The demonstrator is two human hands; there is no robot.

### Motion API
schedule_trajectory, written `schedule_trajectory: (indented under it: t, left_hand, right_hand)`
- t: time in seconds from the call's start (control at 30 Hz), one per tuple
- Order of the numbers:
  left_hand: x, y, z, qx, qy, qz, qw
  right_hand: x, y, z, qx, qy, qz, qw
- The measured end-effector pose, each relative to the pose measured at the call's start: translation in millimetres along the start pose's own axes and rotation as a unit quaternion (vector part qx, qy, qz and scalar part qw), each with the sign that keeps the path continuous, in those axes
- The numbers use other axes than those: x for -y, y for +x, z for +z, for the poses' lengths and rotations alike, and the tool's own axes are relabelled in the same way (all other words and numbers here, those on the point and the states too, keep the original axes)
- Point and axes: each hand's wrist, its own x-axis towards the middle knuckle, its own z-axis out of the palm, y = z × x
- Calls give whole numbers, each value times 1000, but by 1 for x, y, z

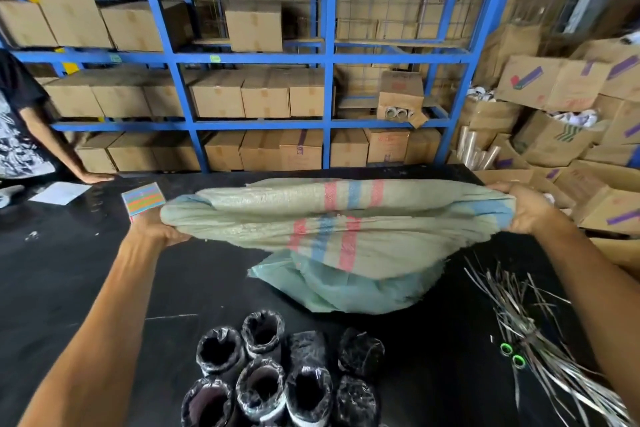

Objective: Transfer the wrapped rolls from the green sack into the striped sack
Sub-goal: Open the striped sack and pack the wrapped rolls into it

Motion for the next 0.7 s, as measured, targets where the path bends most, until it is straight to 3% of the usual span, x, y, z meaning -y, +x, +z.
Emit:
schedule_trajectory:
  t: [0.13, 0.2, 0.27, 0.37, 0.43, 0.53, 0.6, 0.67, 0.7]
  left_hand:
    - [1, -8, -11, 90, 77, 66, 991]
    - [4, -12, -17, 143, 181, 103, 967]
    - [1, 0, -32, 147, 315, 128, 929]
    - [2, 25, -41, 35, 406, 194, 892]
    - [11, 32, -32, -51, 447, 254, 856]
    - [34, 41, -15, -187, 618, 295, 705]
    - [47, 36, -4, -252, 642, 289, 664]
    - [55, 37, 12, -260, 585, 266, 720]
    - [58, 36, 21, -252, 527, 231, 778]
  right_hand:
    - [-4, -8, -25, 104, 6, -12, 995]
    - [-5, -6, -36, 137, -97, -4, 986]
    - [-7, 10, -49, 112, -222, 10, 969]
    - [-9, 13, -29, 12, -326, -26, 945]
    - [-14, 13, -8, -100, -380, -95, 914]
    - [-25, 25, 19, -281, -420, -141, 851]
    - [-35, 34, 35, -323, -400, -100, 852]
    - [-39, 44, 52, -280, -419, -82, 860]
    - [-41, 38, 65, -237, -405, -56, 881]
